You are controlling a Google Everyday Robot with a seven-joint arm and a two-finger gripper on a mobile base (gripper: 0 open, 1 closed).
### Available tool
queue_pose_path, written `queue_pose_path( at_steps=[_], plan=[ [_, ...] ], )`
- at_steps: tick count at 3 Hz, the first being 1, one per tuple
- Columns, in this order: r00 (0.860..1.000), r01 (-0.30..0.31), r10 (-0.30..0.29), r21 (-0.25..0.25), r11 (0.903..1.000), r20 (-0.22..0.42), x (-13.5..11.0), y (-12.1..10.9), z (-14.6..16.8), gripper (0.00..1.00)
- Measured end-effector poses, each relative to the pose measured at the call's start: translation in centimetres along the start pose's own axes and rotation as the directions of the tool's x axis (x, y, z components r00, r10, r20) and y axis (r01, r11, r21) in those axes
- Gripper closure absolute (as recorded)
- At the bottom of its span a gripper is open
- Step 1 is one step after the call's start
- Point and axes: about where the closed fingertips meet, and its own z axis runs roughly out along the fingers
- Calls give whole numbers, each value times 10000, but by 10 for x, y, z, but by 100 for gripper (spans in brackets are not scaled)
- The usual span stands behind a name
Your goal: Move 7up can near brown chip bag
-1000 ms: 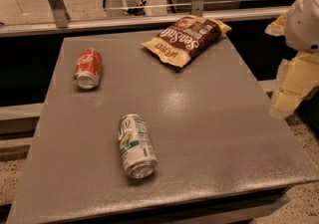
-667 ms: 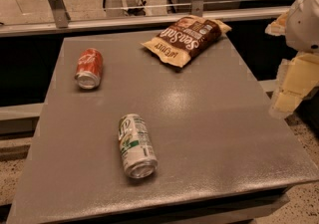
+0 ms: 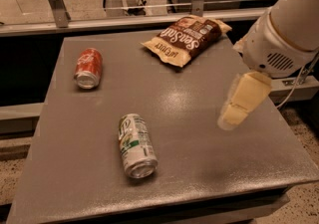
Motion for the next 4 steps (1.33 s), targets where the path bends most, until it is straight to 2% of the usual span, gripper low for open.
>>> queue_pose_path(
  at_steps=[1,2,4],
  plan=[
    [9925,-1065,1083,-337,9937,565,-27,19,35,0],
    [9759,-1992,2063,-960,9753,713,-55,35,67,0],
    [9378,-3348,3471,-2365,9121,111,-95,67,120,0]
  ],
)
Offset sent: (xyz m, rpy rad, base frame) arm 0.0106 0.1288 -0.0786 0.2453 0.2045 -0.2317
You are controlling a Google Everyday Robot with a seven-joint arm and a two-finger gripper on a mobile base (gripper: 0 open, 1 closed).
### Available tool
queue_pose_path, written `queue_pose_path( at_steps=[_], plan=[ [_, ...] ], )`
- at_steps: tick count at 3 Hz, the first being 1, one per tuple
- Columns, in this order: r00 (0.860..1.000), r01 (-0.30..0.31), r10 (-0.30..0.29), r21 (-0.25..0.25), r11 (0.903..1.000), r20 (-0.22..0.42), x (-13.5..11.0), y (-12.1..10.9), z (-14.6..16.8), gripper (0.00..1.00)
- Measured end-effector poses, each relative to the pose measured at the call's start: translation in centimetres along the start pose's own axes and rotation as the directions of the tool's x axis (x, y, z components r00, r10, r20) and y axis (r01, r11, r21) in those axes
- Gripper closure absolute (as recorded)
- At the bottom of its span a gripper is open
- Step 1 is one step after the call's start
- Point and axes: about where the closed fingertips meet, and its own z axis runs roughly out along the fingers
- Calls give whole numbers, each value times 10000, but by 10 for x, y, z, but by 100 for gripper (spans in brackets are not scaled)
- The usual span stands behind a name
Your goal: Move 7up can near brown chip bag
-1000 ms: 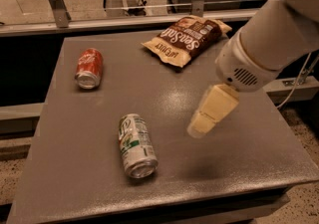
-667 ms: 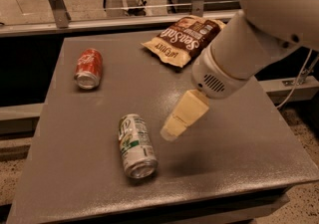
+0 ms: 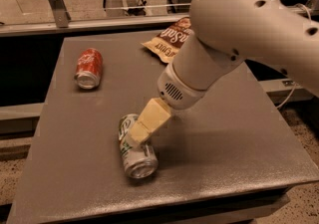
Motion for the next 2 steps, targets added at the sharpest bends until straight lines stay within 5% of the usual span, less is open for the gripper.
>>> queue_pose_path(
  at_steps=[2],
  plan=[
    [9921,-1142,1127,-258,9931,-557,-8,22,33,0]
  ],
)
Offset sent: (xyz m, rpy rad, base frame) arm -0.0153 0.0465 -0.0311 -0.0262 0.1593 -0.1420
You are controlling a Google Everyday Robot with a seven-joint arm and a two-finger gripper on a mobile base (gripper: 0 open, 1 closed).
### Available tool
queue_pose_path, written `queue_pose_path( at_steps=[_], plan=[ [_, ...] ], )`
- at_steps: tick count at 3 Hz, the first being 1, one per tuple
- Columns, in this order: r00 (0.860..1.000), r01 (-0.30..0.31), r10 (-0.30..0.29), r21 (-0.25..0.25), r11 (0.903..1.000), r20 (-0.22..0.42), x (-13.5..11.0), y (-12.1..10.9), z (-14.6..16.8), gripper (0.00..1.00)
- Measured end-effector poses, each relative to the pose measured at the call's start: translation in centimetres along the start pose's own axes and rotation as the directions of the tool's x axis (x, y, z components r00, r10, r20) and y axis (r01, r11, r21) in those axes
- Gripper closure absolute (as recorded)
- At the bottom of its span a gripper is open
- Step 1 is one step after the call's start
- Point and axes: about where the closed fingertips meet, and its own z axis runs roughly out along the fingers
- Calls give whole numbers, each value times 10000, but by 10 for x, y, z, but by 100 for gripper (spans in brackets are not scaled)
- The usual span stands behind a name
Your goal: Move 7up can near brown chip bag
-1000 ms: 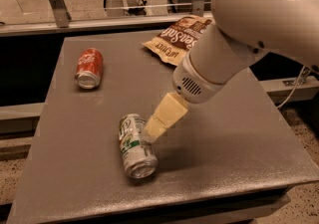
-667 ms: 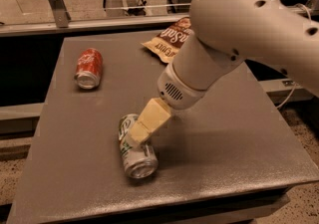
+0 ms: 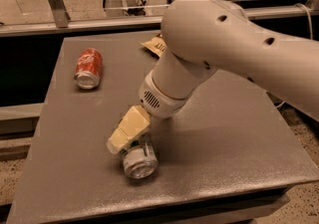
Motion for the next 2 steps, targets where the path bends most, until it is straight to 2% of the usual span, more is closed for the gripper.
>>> queue_pose_path(
  at_steps=[1,2],
  plan=[
    [9994,-247,254,285,9993,-220,0,12,11,18],
    [9994,-210,232,812,9965,-261,-3,21,12,41]
  ],
)
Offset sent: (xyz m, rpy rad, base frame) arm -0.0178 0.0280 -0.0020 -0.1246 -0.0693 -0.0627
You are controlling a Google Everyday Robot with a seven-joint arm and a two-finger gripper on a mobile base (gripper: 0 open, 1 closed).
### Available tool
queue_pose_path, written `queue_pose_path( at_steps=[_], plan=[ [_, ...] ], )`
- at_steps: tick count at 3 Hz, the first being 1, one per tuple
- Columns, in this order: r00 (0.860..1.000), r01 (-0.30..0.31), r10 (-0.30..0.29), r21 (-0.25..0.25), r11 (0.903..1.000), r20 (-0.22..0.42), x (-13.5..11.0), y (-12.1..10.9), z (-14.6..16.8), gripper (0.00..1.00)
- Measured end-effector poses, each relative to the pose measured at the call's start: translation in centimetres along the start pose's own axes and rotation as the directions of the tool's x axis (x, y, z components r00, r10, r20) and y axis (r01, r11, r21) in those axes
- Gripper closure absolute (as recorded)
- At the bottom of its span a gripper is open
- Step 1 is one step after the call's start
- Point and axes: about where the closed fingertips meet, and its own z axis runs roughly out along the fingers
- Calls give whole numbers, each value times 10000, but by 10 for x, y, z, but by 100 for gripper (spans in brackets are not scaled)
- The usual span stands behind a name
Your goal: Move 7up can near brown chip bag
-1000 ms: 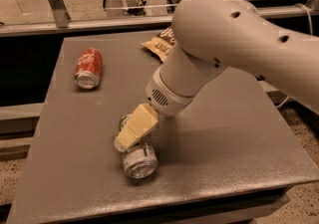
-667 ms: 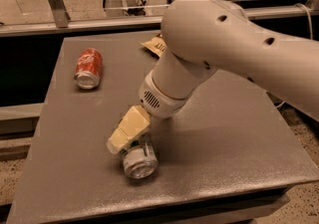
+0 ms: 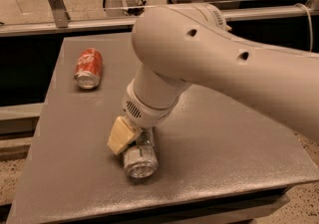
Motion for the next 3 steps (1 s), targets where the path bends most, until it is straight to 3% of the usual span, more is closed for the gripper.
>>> queue_pose_path(
  at_steps=[1,2,3],
  plan=[
    [9984,536,-549,956,9940,111,-4,6,-10,65],
    [9899,1132,-1285,2125,9706,593,-13,-15,-44,87],
    [9654,2090,-2424,2706,9397,963,-25,-55,-77,100]
  ],
)
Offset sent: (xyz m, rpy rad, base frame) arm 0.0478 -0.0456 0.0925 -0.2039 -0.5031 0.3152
